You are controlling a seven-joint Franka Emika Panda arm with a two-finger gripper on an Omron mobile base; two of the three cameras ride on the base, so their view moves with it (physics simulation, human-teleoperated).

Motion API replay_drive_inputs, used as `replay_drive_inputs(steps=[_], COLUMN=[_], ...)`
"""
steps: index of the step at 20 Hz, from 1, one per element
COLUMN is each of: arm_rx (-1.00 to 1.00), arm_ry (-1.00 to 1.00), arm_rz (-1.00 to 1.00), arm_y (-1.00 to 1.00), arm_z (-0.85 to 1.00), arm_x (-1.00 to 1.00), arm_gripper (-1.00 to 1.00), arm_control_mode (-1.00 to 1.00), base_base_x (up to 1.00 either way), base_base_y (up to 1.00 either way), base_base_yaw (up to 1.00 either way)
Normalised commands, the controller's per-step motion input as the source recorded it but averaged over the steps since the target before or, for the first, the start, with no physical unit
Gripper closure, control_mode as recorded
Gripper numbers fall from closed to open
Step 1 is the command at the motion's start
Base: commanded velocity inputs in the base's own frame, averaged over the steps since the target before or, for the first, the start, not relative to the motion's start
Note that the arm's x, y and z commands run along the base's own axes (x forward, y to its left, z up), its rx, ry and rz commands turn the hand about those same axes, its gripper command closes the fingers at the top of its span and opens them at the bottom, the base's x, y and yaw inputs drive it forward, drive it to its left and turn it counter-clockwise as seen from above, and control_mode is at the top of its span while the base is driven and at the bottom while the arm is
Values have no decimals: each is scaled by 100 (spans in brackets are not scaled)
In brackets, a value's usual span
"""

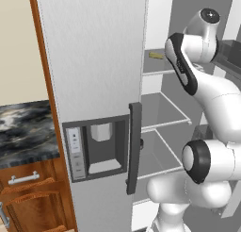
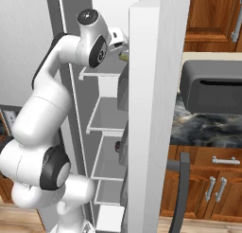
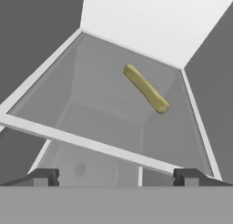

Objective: Pick the egg and butter from the fridge and place them by the bowl for mixing.

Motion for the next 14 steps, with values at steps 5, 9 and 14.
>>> replay_drive_inputs(steps=[5, 9, 14], arm_rx=[0, 0, -1], arm_ry=[0, 0, 2], arm_rz=[9, 6, 1], arm_y=[-1, -6, 0], arm_z=[-11, -17, -6], arm_x=[26, 20, 38], arm_gripper=[-100, -100, -100], arm_control_mode=[-100, -100, -100], base_base_x=[0, 0, 0], base_base_y=[0, 0, 0], base_base_yaw=[0, 0, 0])
